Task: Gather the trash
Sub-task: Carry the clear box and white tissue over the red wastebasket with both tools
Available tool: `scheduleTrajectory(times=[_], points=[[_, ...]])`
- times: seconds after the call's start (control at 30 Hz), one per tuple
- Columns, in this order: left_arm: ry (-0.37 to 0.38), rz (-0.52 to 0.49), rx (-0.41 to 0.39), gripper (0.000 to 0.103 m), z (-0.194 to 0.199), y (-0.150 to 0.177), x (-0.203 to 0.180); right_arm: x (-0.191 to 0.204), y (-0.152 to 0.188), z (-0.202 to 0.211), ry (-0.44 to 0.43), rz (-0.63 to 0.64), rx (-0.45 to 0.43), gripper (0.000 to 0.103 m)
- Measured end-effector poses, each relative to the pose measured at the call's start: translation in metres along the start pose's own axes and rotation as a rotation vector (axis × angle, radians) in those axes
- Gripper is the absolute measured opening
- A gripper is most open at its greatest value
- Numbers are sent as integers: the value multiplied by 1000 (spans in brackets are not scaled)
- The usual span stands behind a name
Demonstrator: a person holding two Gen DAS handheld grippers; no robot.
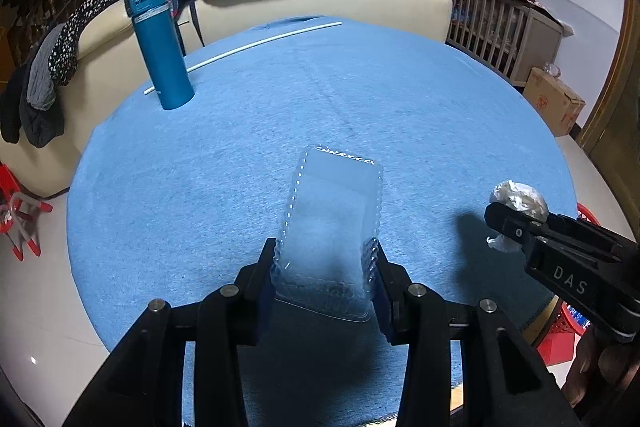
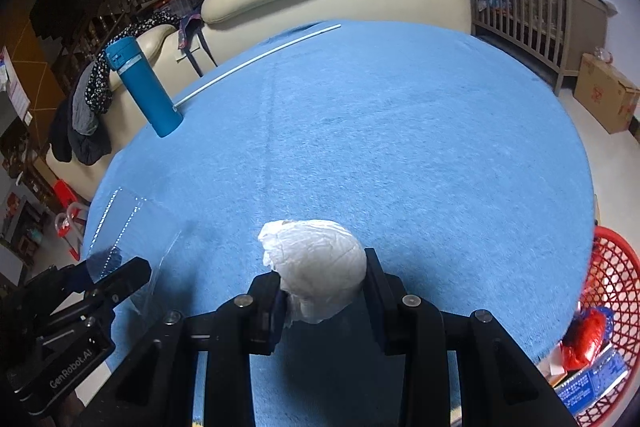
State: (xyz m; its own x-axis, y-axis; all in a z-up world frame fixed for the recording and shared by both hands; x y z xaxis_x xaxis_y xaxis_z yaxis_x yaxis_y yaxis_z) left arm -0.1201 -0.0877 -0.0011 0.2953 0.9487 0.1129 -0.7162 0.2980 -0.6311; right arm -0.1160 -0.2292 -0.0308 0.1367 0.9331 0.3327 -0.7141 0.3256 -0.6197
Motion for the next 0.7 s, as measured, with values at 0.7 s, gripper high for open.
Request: scheduleTrajectory(times=[0.7], points=[[2, -93, -88, 44, 45, -19, -46, -37, 11, 65, 1, -65, -115, 36]])
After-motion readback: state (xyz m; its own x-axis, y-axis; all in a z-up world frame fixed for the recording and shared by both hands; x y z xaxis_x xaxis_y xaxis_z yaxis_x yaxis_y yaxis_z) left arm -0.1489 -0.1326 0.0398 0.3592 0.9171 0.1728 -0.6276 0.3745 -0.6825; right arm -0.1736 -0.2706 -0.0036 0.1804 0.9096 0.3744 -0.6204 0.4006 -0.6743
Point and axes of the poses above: each gripper's, at about its wrist camera, not at the fingertips, and z roughly against the way its jaws point, x to its left, y to its underside, the point moved 10 cm from there along -z, roughly the way its jaws point, and after that the axes turned 7 degrees about -y, right-handed, at the moved point
